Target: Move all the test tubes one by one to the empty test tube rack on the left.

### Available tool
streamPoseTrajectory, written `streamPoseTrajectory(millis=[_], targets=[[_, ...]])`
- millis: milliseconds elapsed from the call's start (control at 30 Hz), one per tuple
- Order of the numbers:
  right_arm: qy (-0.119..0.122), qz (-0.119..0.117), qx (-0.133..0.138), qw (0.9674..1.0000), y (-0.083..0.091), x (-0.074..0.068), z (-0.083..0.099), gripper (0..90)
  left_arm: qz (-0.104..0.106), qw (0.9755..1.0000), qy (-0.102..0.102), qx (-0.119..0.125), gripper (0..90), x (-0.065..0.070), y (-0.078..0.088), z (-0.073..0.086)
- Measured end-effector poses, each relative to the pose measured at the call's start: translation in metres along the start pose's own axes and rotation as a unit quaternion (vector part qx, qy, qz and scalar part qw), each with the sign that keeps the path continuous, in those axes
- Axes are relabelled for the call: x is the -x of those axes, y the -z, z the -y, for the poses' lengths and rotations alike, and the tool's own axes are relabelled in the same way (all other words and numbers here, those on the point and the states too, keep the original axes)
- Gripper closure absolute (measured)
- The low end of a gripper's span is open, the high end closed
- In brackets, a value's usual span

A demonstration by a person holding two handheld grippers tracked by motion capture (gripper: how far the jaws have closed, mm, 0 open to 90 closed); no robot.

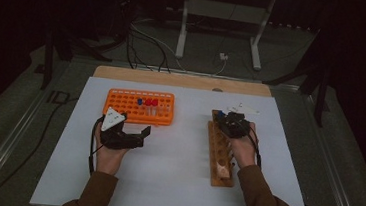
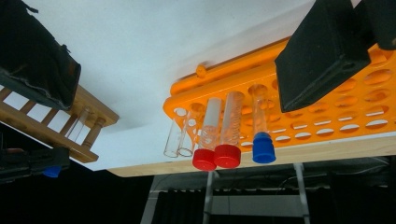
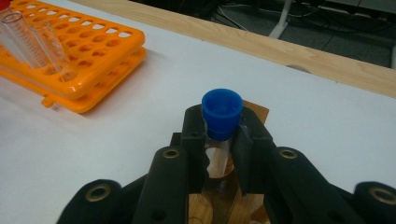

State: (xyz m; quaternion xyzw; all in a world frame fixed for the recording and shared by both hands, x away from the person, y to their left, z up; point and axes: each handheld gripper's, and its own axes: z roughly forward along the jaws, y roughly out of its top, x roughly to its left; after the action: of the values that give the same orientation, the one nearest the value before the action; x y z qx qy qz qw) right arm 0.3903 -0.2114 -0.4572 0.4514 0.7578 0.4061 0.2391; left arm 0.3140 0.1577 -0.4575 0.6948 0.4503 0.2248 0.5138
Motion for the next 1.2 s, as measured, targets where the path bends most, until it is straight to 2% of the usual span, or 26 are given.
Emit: streamPoseTrajectory(millis=[400, 600, 967, 1200], targets=[[0.005, -0.004, 0.03, 0.9995, 0.02, 0.001, -0.006, 77.0, 0.002, 1.0, -0.001, -0.003, 0.5, 0.002, -0.002, 0.001], [0.006, -0.007, 0.048, 0.9988, 0.032, 0.002, -0.015, 77.0, 0.006, 1.0, -0.003, -0.003, 0.5, 0.006, -0.003, 0.001], [0.015, -0.012, 0.075, 0.997, 0.051, -0.003, -0.033, 77.0, 0.02, 0.9996, -0.022, -0.004, 0.6, 0.021, -0.011, -0.005], [0.02, -0.035, 0.078, 0.9962, 0.057, -0.011, -0.038, 77.0, 0.026, 0.999, -0.035, 0.0, 0.6, 0.034, -0.017, -0.011]])
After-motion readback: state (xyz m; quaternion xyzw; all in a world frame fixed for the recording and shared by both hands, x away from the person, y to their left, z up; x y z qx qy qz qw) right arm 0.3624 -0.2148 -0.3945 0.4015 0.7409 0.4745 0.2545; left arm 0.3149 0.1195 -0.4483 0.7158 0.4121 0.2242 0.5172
